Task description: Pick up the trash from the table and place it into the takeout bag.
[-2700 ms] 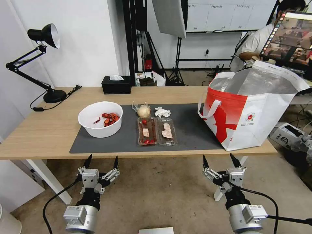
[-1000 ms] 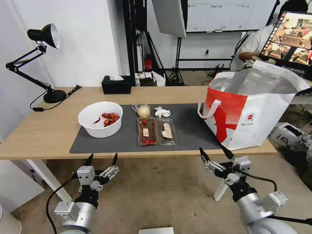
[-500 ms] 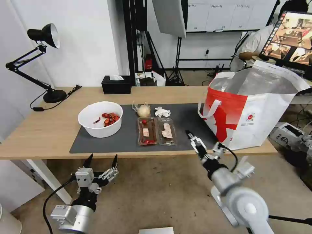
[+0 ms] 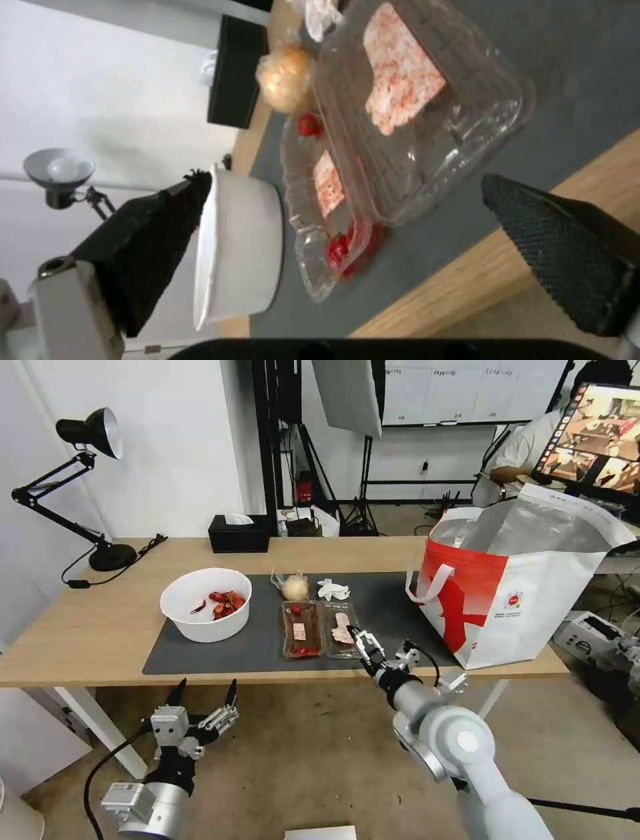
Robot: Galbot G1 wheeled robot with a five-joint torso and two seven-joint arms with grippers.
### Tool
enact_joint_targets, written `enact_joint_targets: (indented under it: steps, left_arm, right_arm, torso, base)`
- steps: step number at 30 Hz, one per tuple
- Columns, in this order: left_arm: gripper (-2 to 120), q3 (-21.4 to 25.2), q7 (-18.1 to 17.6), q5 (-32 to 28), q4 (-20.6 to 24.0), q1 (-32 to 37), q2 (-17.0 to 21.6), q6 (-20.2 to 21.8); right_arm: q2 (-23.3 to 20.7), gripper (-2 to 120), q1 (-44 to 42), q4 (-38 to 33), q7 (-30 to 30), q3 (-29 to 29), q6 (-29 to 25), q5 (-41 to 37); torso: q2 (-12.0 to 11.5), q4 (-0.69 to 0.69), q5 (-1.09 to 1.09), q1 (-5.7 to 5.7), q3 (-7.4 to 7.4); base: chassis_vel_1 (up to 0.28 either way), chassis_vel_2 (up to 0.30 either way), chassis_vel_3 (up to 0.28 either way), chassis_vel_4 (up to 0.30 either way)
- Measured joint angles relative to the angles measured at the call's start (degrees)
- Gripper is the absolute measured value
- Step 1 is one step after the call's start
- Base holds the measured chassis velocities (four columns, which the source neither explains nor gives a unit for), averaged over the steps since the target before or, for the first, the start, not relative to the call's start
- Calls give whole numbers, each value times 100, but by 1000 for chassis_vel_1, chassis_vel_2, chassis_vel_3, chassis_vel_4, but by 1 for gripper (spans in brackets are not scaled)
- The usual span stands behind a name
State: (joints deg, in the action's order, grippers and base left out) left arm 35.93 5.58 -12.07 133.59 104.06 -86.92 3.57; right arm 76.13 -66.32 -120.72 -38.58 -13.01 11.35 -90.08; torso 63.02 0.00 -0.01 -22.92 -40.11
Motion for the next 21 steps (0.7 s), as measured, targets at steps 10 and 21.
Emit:
enact_joint_targets:
  steps: [10,21]
  left_arm:
    - [100,74,-2,-6,-37,-26,38,33]
    - [100,116,-14,25,-68,-40,80,28]
  right_arm:
    - [259,100,154,186,-183,128,94,79]
    - [610,100,227,443,-218,230,126,299]
  torso:
    - [0,0,0,0,0]
    - [0,0,0,0,0]
  base:
    - [0,0,0,0]
    - [0,0,0,0]
